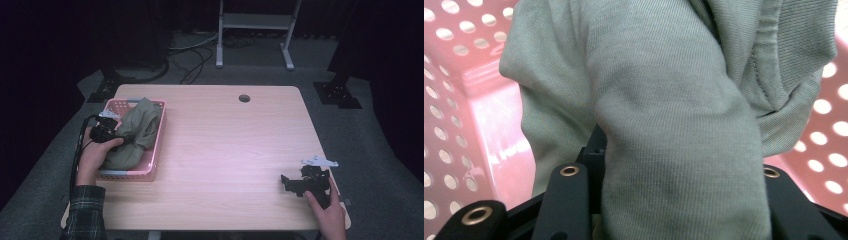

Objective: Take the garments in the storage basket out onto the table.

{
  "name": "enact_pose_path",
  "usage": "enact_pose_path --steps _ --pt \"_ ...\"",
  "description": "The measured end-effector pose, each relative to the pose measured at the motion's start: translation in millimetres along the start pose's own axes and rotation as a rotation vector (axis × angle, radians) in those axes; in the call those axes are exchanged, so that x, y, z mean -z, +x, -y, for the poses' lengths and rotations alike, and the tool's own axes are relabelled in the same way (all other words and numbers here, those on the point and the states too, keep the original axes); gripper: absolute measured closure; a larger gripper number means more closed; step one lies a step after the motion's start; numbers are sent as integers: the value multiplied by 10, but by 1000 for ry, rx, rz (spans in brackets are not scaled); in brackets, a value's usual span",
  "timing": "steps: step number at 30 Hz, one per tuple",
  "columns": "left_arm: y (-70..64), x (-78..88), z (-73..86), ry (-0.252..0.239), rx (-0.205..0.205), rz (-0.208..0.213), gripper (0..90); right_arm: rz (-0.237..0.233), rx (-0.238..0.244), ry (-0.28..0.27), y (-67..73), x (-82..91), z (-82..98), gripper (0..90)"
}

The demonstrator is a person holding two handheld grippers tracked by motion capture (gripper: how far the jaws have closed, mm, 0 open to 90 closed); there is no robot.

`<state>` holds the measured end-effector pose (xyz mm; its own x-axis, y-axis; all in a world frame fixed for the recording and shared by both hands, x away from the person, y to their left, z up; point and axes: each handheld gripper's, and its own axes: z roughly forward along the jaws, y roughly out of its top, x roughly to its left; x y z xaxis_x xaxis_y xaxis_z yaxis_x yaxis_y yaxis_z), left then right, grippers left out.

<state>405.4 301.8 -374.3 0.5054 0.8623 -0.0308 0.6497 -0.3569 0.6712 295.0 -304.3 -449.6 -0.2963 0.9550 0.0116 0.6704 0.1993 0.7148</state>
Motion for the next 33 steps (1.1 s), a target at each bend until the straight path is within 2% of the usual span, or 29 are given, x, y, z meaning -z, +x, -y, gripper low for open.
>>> enact_pose_path --steps 9,11,14,18,23,33 --pt "-9 78 -34 -51 11 19 555 0 0 0 0 0 0 0" --pt "-24 101 -50 -78 18 43 555 0 0 0 0 0 0 0" --pt "-48 122 -70 -82 12 35 556 0 0 0 0 0 0 0" --pt "-39 149 -71 -93 20 45 556 0 0 0 0 0 0 0" --pt "-32 197 -122 -106 27 74 556 0 0 0 0 0 0 0" --pt "-54 298 -329 -114 6 134 557 0 0 0 0 0 0 0"
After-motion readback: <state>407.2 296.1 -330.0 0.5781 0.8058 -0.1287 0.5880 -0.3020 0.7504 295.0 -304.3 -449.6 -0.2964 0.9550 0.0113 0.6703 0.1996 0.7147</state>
